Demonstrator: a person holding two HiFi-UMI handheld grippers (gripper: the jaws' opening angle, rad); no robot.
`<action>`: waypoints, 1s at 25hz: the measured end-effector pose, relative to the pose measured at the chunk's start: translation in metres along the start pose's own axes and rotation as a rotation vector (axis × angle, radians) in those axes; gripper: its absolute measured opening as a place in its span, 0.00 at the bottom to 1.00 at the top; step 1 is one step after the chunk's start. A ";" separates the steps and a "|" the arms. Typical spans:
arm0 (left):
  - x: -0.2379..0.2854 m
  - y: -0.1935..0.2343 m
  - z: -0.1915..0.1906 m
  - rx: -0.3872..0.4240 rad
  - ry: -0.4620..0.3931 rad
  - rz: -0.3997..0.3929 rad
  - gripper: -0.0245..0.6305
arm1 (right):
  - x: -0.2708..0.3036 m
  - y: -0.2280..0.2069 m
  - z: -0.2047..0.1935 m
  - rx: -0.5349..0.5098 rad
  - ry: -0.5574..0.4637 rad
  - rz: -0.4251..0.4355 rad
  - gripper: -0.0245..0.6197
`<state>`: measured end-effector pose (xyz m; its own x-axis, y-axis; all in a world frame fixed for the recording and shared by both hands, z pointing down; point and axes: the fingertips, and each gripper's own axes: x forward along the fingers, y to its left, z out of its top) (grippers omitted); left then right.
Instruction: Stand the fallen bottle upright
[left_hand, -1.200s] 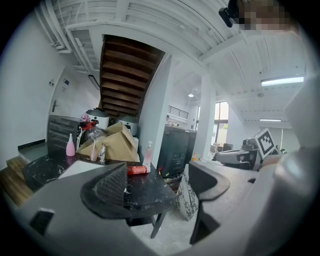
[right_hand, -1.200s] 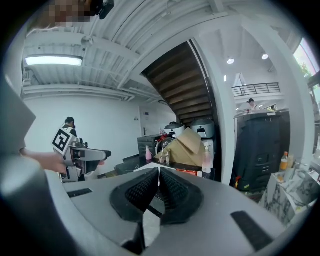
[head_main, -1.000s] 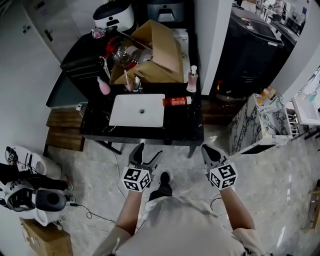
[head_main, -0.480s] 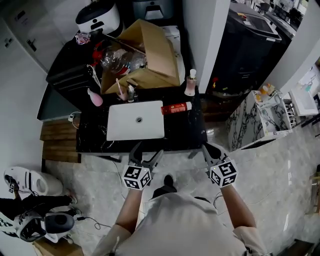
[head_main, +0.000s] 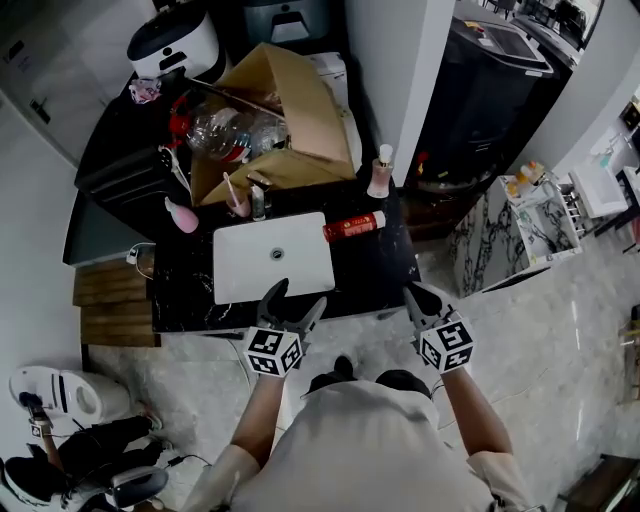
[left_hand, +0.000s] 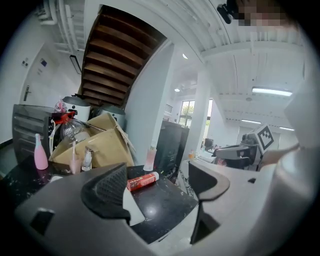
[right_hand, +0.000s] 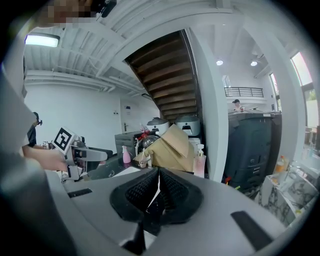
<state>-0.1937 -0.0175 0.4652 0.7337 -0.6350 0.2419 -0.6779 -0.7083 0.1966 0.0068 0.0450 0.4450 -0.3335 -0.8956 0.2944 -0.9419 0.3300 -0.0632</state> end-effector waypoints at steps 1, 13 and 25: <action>0.001 0.003 0.000 -0.001 0.001 -0.005 0.61 | 0.002 0.001 0.000 0.001 0.001 -0.004 0.09; 0.011 0.021 -0.008 -0.020 0.018 -0.021 0.61 | 0.016 -0.004 -0.003 0.009 0.016 -0.035 0.09; 0.049 0.032 0.001 -0.030 0.027 0.028 0.61 | 0.053 -0.044 0.004 0.020 0.016 0.014 0.09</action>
<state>-0.1798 -0.0714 0.4823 0.7128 -0.6461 0.2729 -0.6999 -0.6804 0.2174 0.0301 -0.0182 0.4595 -0.3457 -0.8860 0.3090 -0.9379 0.3360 -0.0859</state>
